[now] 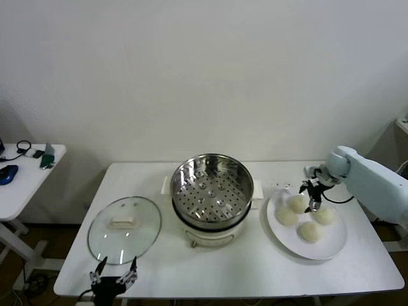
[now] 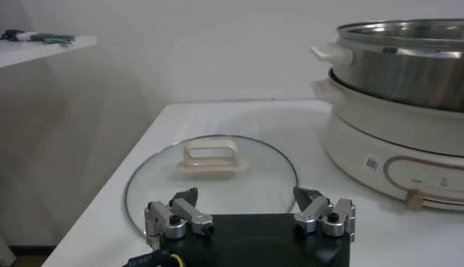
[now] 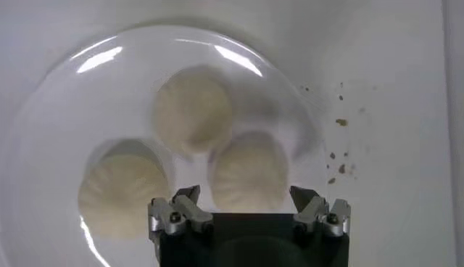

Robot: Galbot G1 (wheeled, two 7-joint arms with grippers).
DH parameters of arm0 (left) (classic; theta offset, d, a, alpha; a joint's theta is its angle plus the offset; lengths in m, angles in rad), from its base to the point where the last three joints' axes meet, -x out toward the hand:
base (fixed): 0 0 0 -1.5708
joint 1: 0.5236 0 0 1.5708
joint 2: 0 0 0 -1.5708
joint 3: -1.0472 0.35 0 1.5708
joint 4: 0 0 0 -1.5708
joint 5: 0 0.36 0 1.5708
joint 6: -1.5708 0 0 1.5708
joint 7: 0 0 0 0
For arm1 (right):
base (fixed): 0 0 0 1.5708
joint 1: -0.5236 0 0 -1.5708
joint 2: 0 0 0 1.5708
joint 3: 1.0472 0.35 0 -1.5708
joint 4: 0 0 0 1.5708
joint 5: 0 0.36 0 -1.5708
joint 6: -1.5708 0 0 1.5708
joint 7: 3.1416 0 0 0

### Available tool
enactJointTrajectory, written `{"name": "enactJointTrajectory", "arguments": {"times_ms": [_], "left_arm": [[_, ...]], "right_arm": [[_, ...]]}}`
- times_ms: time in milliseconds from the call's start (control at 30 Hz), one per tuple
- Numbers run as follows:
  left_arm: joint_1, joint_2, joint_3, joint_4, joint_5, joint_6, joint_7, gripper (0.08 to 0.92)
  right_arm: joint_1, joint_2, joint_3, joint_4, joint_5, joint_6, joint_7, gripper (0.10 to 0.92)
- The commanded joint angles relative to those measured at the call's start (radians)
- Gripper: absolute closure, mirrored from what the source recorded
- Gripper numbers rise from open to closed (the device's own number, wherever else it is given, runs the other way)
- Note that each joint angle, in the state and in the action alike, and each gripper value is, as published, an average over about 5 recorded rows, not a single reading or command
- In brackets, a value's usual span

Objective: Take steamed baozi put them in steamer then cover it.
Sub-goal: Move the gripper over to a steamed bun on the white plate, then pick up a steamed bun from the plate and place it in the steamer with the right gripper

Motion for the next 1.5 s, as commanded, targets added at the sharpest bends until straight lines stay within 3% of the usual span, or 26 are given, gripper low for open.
{"name": "enactJointTrajectory", "arguments": {"times_ms": [33,600,800,967,1100,1300,1500], "left_arm": [[-0.001,0.0,0.001,0.003,0.0,0.0,0.0,0.177],[-0.006,0.007,0.003,0.001,-0.003,0.002,-0.004,0.177],[-0.005,0.005,0.002,-0.001,-0.004,0.0,-0.004,0.177],[-0.005,0.011,-0.002,-0.004,-0.004,0.0,-0.004,0.177],[-0.009,0.019,-0.004,-0.001,-0.004,-0.001,-0.004,0.177],[-0.022,0.024,-0.005,0.014,-0.003,-0.001,-0.004,0.177],[-0.025,0.026,0.0,0.015,0.003,-0.003,-0.005,0.177]], "right_arm": [[-0.029,0.067,0.063,-0.103,-0.048,0.018,0.02,0.205],[0.101,0.0,-0.076,0.054,0.12,0.011,-0.035,0.379],[0.436,-0.021,-0.354,0.167,0.254,0.083,-0.068,0.381],[0.773,0.066,-0.533,0.241,0.346,0.205,-0.104,0.381],[0.929,0.141,-0.579,0.425,0.371,0.272,-0.087,0.381],[0.95,0.271,-0.582,0.667,0.288,0.374,-0.007,0.381],[0.803,0.388,-0.585,0.635,0.087,0.494,0.064,0.381]]}}
